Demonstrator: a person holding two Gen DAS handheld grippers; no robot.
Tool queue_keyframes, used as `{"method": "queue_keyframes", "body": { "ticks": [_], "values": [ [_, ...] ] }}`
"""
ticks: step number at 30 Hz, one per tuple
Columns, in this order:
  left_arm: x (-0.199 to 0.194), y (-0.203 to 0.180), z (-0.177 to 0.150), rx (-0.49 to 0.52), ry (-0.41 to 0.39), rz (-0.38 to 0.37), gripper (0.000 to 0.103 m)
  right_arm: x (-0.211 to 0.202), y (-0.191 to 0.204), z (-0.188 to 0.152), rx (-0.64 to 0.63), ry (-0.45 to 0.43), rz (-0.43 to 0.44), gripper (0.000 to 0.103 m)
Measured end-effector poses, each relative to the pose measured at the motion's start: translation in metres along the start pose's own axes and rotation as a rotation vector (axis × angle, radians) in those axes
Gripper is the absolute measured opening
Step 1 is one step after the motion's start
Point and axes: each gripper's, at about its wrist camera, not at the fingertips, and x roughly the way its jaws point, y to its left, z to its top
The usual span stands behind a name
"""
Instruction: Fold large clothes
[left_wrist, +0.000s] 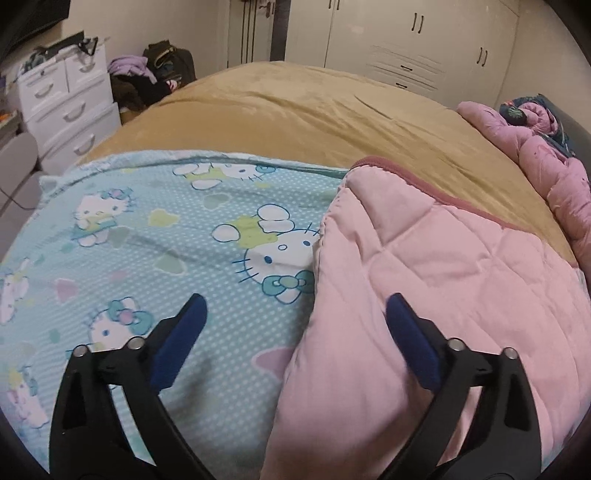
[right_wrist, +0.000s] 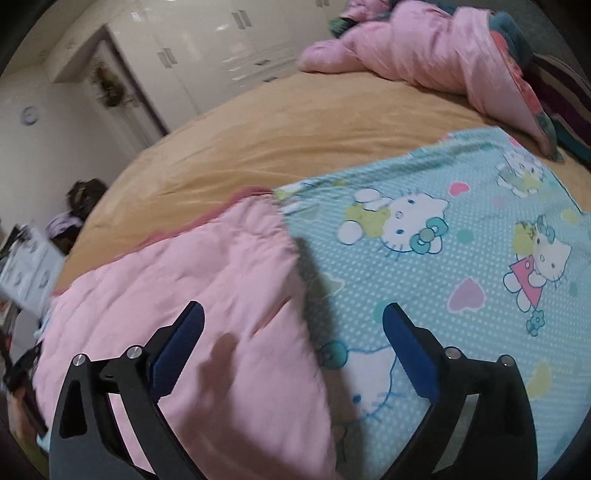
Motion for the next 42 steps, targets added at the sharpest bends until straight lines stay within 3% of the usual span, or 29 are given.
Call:
{"method": "queue_keyframes", "body": {
  "ticks": [6,11,14,20,23,27,36,42],
  "values": [
    [-0.036,-0.003,-0.007,0.021,-0.023,-0.035,0.094,-0.037,0.004,-0.010,-0.052,-0.009,0.079,0.099],
    [-0.052,-0.005,-0.019,0.015,-0.007,-0.168,0.094,-0.054,0.010,-0.021,-0.096,0.022,0.125,0.099],
    [-0.047,-0.010,-0.025,0.025,0.036,-0.196,0.094,-0.055,0.012,-0.028,-0.109,0.047,0.139,0.099],
    [-0.017,-0.008,-0.037,0.011,0.130,-0.218,0.094,-0.035,0.009,-0.038,-0.097,0.118,0.144,0.099],
    [-0.005,-0.012,-0.044,0.049,0.148,-0.217,0.095,-0.022,0.006,-0.042,-0.095,0.152,0.136,0.099],
    [0.008,-0.009,-0.046,0.023,0.185,-0.255,0.095,-0.001,0.001,-0.044,-0.080,0.209,0.149,0.099],
    [0.038,-0.006,-0.051,-0.030,0.239,-0.354,0.095,0.047,-0.008,-0.042,-0.009,0.337,0.227,0.099],
    [0.046,-0.011,-0.048,-0.021,0.246,-0.366,0.095,0.060,-0.009,-0.041,0.006,0.361,0.262,0.099]
  ]
}}
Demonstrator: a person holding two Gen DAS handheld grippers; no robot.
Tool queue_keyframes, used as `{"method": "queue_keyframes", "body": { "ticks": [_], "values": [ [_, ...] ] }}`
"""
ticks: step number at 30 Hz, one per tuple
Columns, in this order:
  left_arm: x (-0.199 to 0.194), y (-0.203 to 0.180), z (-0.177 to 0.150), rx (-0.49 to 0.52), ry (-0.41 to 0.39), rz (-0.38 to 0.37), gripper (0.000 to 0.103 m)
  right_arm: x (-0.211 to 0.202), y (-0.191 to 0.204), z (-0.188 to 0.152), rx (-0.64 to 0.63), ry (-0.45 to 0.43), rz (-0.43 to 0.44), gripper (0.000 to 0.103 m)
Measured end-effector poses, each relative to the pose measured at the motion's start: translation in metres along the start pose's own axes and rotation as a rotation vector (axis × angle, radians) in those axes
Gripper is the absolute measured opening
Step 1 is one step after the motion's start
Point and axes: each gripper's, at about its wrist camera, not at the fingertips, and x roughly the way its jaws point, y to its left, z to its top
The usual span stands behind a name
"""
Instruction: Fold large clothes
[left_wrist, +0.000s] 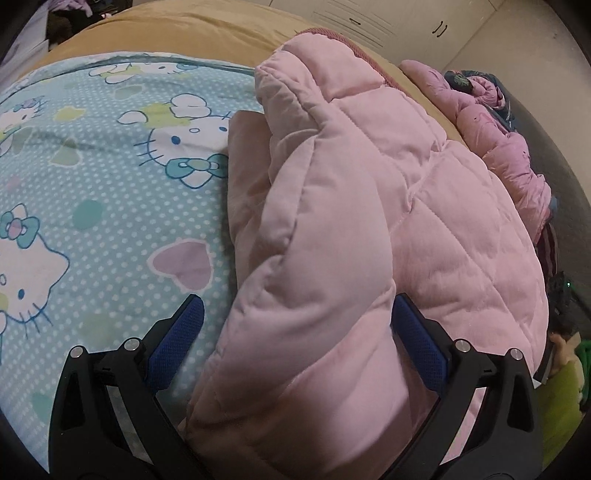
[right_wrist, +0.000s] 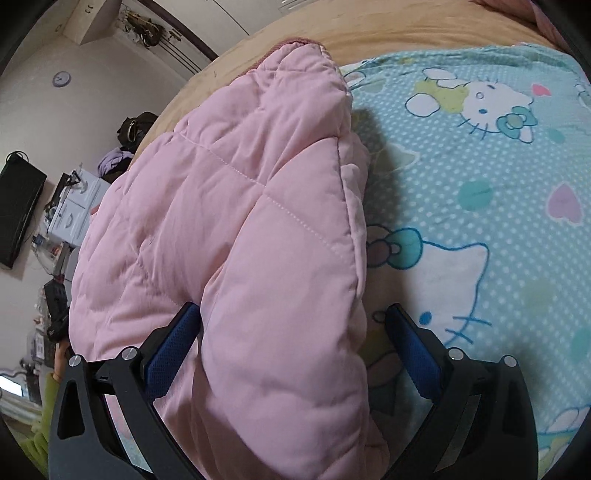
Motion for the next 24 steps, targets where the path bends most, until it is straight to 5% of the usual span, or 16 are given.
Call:
{"method": "queue_keyframes", "body": {
  "ticks": [5,8,10,14,19,24],
  "values": [
    [0.004,-0.005,0.001,0.018,-0.008,0.014,0.095,0.003,-0.002,0.004,0.015,0.005,0.024,0.099],
    [0.007,-0.013,0.002,0.029,-0.023,0.022,0.092,0.004,0.000,0.004,0.022,0.000,0.068,0.091],
    [0.008,-0.023,0.002,0.058,-0.048,0.015,0.075,0.007,-0.001,0.004,0.058,-0.004,0.142,0.070],
    [0.010,-0.042,0.003,0.094,-0.073,0.023,0.062,0.003,0.001,0.000,0.040,-0.030,0.134,0.064],
    [0.004,-0.051,0.003,0.096,-0.112,0.032,0.044,-0.002,0.025,-0.003,0.002,-0.061,0.108,0.044],
    [-0.020,-0.063,0.001,0.081,-0.181,0.023,0.035,-0.023,0.036,-0.003,0.020,-0.092,0.157,0.032]
  ]
}}
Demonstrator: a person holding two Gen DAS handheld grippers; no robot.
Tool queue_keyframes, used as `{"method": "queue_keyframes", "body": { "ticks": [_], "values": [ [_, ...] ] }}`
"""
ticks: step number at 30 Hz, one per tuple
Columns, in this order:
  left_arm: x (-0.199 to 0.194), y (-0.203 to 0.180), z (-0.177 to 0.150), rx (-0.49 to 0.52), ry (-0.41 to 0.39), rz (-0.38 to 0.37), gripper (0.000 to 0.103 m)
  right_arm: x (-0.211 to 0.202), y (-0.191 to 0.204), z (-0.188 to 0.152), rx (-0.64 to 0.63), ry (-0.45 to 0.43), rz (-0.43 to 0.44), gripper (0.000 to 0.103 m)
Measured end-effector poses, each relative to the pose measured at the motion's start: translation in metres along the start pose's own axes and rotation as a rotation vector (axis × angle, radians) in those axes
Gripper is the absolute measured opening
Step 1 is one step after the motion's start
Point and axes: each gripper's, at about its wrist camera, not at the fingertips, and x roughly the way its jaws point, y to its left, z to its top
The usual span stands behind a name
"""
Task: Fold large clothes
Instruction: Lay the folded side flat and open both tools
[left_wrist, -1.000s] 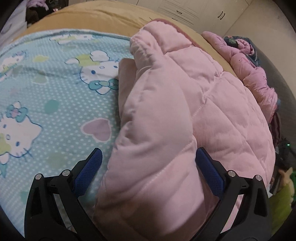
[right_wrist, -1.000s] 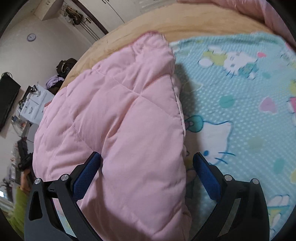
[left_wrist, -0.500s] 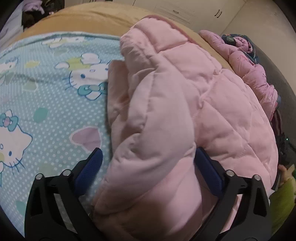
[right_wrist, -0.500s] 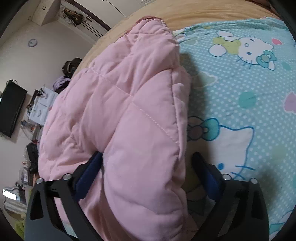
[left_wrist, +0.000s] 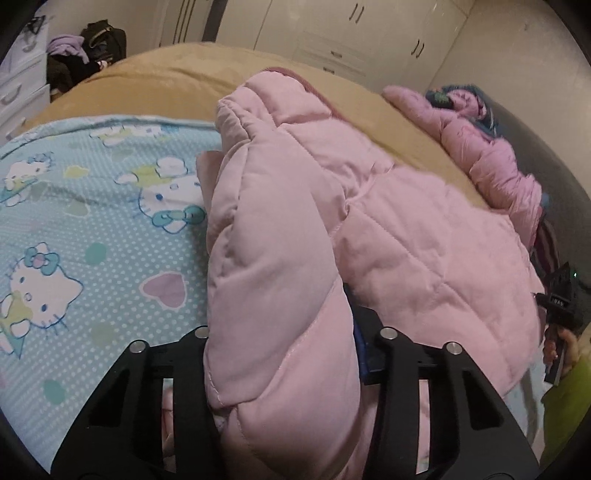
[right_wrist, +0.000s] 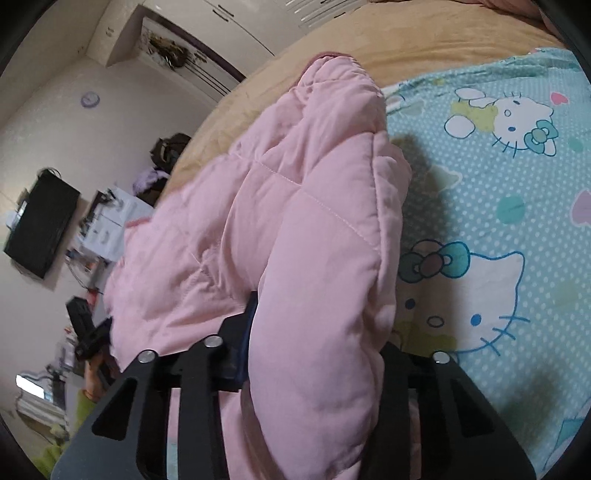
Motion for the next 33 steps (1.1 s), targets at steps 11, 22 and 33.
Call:
{"method": "queue_keyframes", "body": {
  "ticks": [11,22,33],
  "values": [
    [-0.065,-0.009,-0.045,0.011,0.004,0.011,0.035,-0.052,0.049,-0.039,-0.100,0.028,-0.057,0.030],
    [-0.089,-0.008,-0.080,-0.010,0.015,0.038,0.035,-0.069,0.044,-0.074,-0.063,0.053,-0.105,0.030],
    [-0.081,0.001,-0.096,-0.027,0.027,0.073,0.038,-0.045,0.029,-0.085,-0.081,0.074,-0.252,0.048]
  ]
}}
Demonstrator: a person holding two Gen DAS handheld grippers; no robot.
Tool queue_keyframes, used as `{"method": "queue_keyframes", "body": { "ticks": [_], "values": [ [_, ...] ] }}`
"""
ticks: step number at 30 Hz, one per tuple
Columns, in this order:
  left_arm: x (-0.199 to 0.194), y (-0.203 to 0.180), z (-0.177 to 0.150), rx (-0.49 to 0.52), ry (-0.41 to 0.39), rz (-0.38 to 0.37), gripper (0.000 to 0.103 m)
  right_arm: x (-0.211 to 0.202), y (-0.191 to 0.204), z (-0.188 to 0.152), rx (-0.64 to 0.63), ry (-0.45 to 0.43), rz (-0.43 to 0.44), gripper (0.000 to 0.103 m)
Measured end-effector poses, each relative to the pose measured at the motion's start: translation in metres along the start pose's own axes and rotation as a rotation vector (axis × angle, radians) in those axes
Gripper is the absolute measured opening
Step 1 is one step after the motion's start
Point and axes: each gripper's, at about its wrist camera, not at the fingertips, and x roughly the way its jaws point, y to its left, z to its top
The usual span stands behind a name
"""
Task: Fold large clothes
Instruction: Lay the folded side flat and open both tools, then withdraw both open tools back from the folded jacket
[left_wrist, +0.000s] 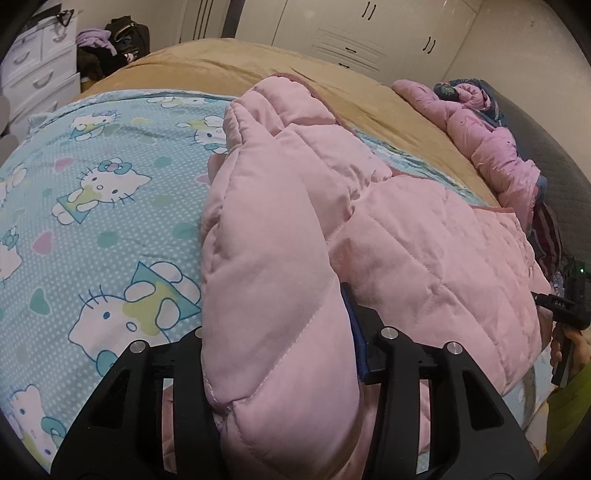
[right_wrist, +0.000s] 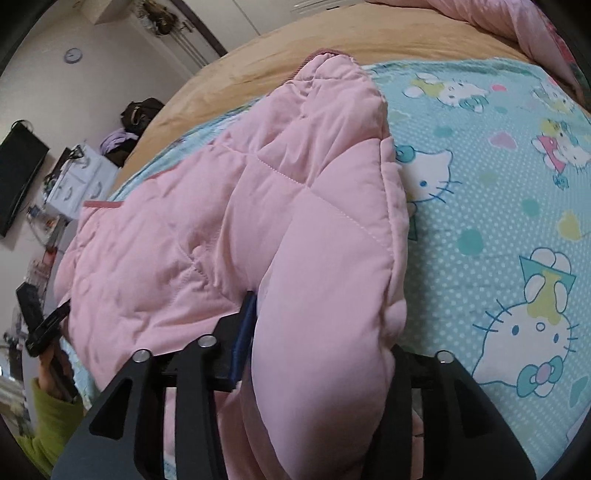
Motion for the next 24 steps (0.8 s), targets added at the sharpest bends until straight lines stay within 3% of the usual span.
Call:
{"method": "queue_keyframes", "body": {
  "ticks": [2,4,7,9,19,24],
  "values": [
    [0.002,0.000,0.000,-0.005,0.004,0.004,0.040,0.003,-0.003,-0.001,0.007,-0.008,-0.031,0.056],
    [0.005,0.001,0.000,-0.005,0.011,0.015,0.043,0.005,-0.003,-0.001,0.011,-0.024,-0.086,0.074],
    [0.005,-0.001,-0.001,0.005,0.010,0.036,0.048,0.007,-0.005,-0.003,0.035,-0.044,-0.148,0.091],
    [0.003,-0.002,-0.001,0.007,0.008,0.056,0.054,0.007,-0.005,-0.004,0.051,-0.061,-0.178,0.095],
    [-0.023,-0.003,0.001,0.034,-0.037,0.136,0.092,-0.006,0.004,-0.013,0.068,-0.105,-0.277,0.099],
    [-0.044,-0.001,-0.001,0.021,-0.060,0.168,0.094,-0.028,0.010,-0.019,0.056,-0.148,-0.291,0.099]
  ]
}}
